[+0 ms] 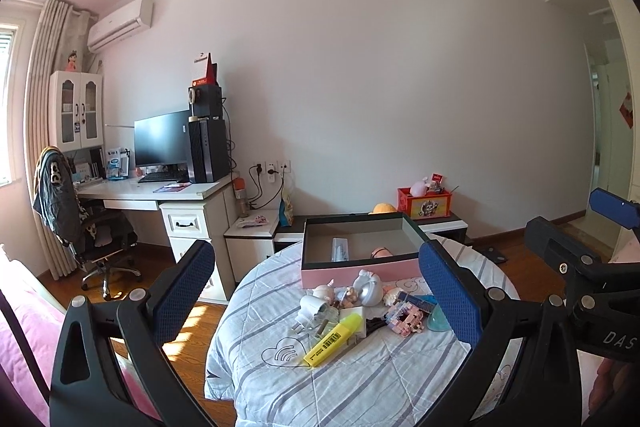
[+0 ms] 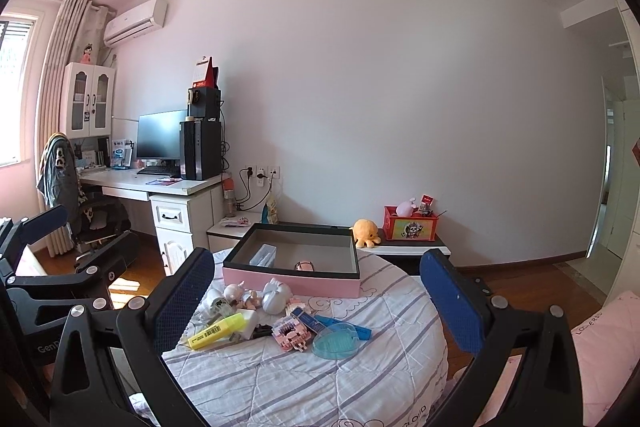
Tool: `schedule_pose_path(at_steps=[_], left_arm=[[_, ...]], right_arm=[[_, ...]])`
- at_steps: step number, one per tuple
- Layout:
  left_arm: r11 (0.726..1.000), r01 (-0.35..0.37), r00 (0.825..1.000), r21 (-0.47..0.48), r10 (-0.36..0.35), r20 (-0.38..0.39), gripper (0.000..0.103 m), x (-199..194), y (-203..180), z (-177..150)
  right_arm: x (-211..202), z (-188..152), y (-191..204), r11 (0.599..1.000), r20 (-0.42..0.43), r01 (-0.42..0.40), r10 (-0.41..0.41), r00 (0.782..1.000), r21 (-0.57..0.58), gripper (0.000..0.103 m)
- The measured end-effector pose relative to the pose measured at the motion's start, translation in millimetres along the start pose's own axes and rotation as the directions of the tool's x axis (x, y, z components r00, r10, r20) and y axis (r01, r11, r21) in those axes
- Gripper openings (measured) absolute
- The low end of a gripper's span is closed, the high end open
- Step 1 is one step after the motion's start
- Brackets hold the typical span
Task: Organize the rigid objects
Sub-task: 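Lift both tools back from the box over the bed, then grasp the yellow highlighter with the left tool while the right tool grasps the blue-liquid container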
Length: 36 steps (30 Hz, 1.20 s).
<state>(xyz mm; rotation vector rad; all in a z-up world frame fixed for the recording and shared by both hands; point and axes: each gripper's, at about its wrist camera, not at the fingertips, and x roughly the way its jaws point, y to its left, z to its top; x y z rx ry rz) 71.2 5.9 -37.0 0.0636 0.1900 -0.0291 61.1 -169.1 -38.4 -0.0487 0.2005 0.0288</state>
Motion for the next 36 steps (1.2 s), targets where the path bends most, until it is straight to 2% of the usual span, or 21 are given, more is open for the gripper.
schedule_pose_path(at_steps=[8,17,24,28,32,36], left_arm=[[1.0,0.02,0.999,0.008,-0.02,-0.03,0.103,13.3,-2.7,-5.1],[0.995,0.099,0.982,-0.01,-0.099,-0.164,0.103,60.9,-0.8,-33.8],[0.993,0.114,0.942,-0.008,-0.111,-0.317,0.103,110.5,5.9,-80.3],[0.995,0.099,0.909,-0.002,-0.091,-0.407,0.103,140.1,10.0,-106.2],[0.995,0.099,0.875,-0.029,-0.101,-0.473,0.103,167.8,11.3,-125.3],[0.996,0.093,0.861,0.003,-0.079,-0.503,0.103,191.4,8.0,-139.9]], right_arm=[[10.0,-7.7,-3.2,1.0,-0.031,-0.002,0.002,1.0,0.005,0.103],[49.6,-34.8,-17.2,0.999,-0.136,0.012,-0.007,0.991,0.033,0.103],[97.1,-74.1,-36.8,0.998,-0.27,0.039,-0.022,0.963,0.057,0.103],[124.2,-101.8,-48.3,0.995,-0.357,0.055,-0.023,0.934,0.079,0.103],[145.4,-123.1,-55.8,0.994,-0.423,0.058,-0.011,0.906,0.098,0.103],[164.0,-138.9,-60.0,0.993,-0.469,0.054,0.0,0.883,0.101,0.103]])
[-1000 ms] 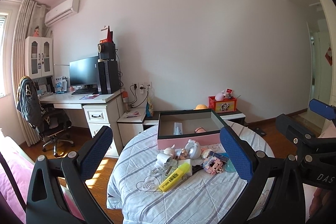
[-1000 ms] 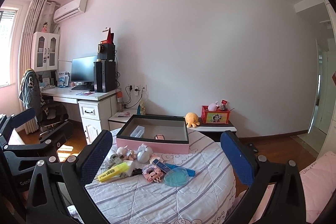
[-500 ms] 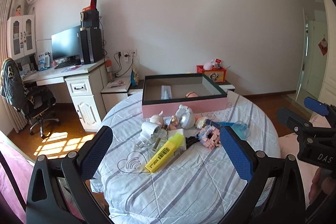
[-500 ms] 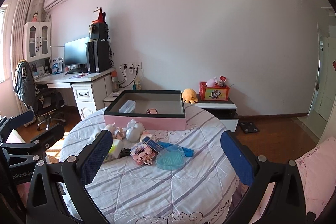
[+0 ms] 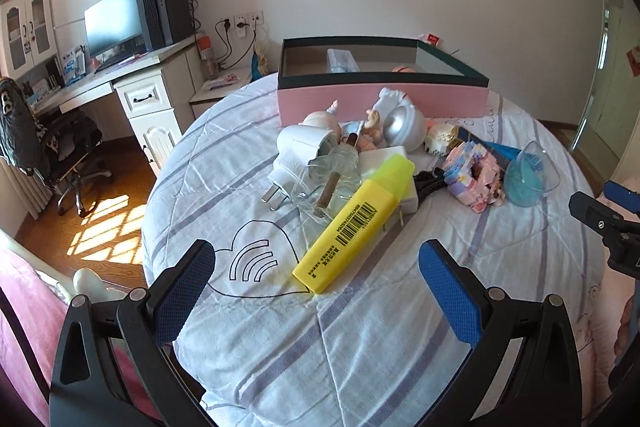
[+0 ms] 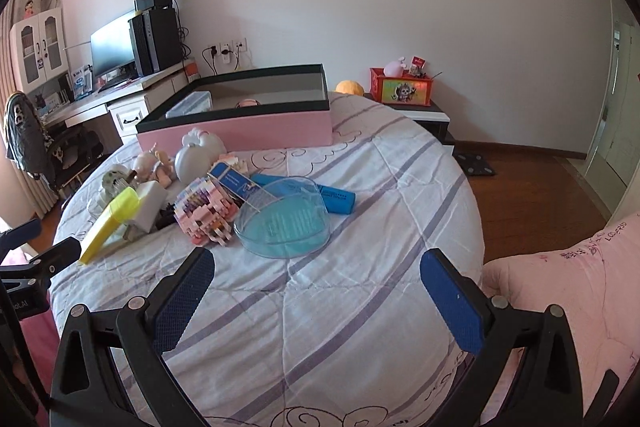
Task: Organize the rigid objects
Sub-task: 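Grasp the yellow highlighter with the left tool while the right tool grasps the blue-liquid container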
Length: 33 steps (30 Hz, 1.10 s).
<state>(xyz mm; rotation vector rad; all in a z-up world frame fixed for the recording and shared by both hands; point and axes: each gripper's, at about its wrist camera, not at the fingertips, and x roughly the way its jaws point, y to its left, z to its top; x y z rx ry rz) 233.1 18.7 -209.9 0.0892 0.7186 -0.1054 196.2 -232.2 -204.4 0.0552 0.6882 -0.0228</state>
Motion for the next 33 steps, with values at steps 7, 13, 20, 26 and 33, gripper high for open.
schedule_pose_path(at_steps=[7,13,20,26,33], left_arm=[[1.0,0.01,0.998,0.0,-0.01,-0.069,0.088,38.7,8.7,1.8],[0.998,0.055,0.997,0.033,-0.053,-0.059,0.036,43.3,1.7,4.0],[0.993,0.11,0.992,0.048,-0.107,-0.06,0.02,35.4,-11.6,1.1],[0.984,0.175,0.981,-0.032,-0.177,-0.081,0.023,32.2,-4.1,-0.1],[0.983,0.174,0.979,-0.064,-0.179,-0.096,0.027,38.0,-4.8,2.5]], right_arm=[[30.9,0.2,-2.7,1.0,-0.056,-0.016,0.016,0.998,-0.004,0.103],[58.8,12.3,1.5,0.999,-0.099,-0.027,0.024,0.995,-0.034,0.103],[67.8,22.2,12.5,0.996,-0.105,-0.077,0.072,0.992,-0.05,0.103],[72.2,21.6,7.8,0.992,-0.124,-0.125,0.12,0.985,-0.033,0.074],[55.5,9.8,-0.3,0.986,-0.121,-0.17,0.168,0.978,-0.006,0.074]])
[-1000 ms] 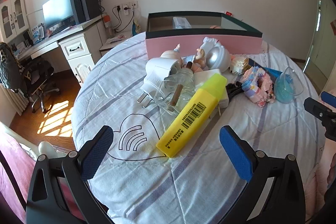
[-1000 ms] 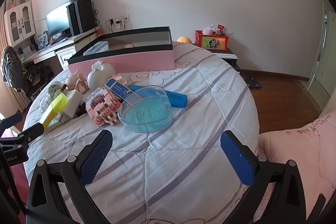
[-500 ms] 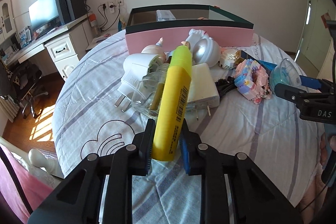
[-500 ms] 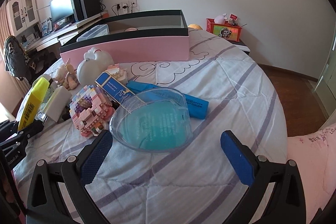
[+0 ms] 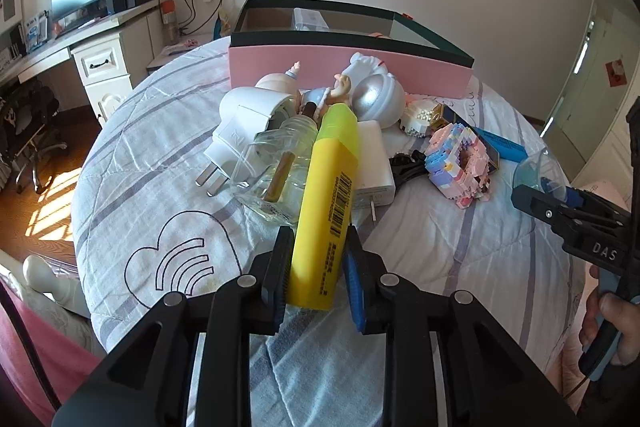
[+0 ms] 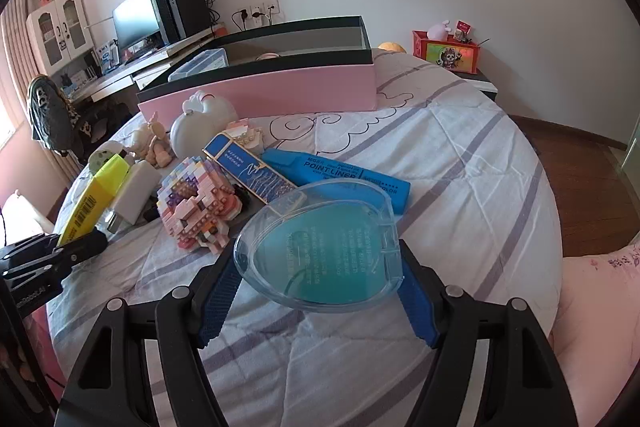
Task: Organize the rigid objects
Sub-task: 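Grasp the yellow highlighter with the left tool while the right tool grasps the blue-liquid container, then carry the highlighter and blue-liquid container into the pink box and release both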
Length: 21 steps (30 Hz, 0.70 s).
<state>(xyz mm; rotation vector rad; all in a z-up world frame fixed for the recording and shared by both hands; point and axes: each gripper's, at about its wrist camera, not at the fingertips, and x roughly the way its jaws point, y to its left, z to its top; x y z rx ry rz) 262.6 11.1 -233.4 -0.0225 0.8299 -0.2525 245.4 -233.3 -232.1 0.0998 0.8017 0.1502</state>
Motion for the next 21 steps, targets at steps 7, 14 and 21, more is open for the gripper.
schedule_pose_path(at_steps=[7,14,21], left_arm=[[1.0,-0.004,1.0,0.012,0.004,0.013,0.021,-2.6,-4.2,-0.4],[0.999,0.025,0.998,0.043,-0.027,0.051,0.019,-26.1,-10.7,-5.2],[0.996,0.073,0.995,0.046,-0.075,0.058,0.014,-39.0,-13.8,-6.6]], right_arm=[[-6.2,-3.3,1.4,1.0,0.003,-0.016,0.016,1.0,0.002,0.074],[-15.0,-3.0,13.4,0.998,0.022,-0.059,0.06,0.998,-0.017,0.074],[-20.2,-1.6,28.1,0.993,0.025,-0.111,0.112,0.993,-0.041,0.074]])
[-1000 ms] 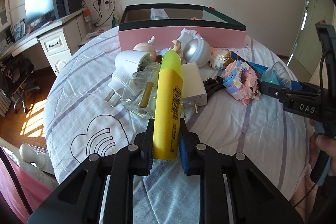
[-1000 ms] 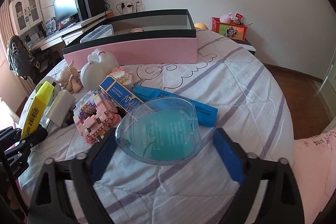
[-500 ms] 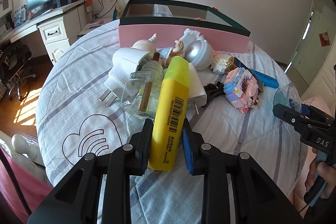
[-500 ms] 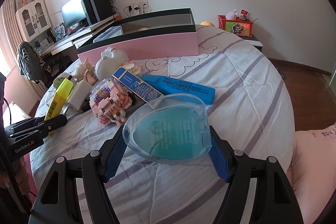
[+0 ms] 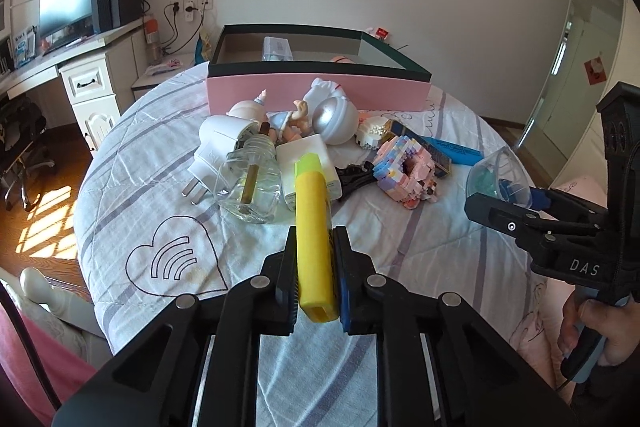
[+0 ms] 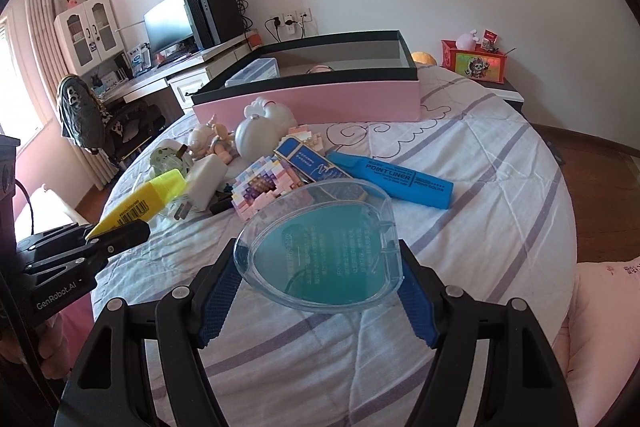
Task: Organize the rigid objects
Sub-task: 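Carry the highlighter and blue-liquid container into the pink box and release both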
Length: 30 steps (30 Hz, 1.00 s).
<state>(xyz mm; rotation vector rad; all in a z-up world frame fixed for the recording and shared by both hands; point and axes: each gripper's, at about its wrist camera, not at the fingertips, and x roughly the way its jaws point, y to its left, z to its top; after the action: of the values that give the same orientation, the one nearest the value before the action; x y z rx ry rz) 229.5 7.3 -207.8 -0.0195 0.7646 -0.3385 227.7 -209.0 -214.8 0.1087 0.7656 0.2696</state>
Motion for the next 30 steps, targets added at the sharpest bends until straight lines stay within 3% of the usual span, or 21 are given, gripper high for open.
schedule_pose_path(at_steps=[7,16,22,30], left_arm=[[1.0,0.006,1.0,0.02,-0.006,0.001,0.014,0.0,-15.0,-7.0],[0.999,-0.001,0.996,0.054,-0.004,0.091,0.014,-17.4,-26.4,15.5],[0.996,0.012,0.991,0.088,-0.024,0.135,0.014,-13.2,-31.1,59.5],[0.992,0.007,0.991,0.129,-0.024,0.133,0.014,31.4,-27.9,142.5]], right_arm=[[-1.4,-3.8,7.3,1.0,-0.003,-0.025,0.025,1.0,-0.001,0.074],[-13.2,16.3,13.7,0.999,0.051,-0.042,0.044,0.998,-0.024,0.074],[-14.5,53.1,18.3,0.997,0.09,-0.038,0.045,0.995,-0.072,0.074],[20.1,126.4,3.2,0.995,0.105,-0.01,0.021,0.994,-0.1,0.074]])
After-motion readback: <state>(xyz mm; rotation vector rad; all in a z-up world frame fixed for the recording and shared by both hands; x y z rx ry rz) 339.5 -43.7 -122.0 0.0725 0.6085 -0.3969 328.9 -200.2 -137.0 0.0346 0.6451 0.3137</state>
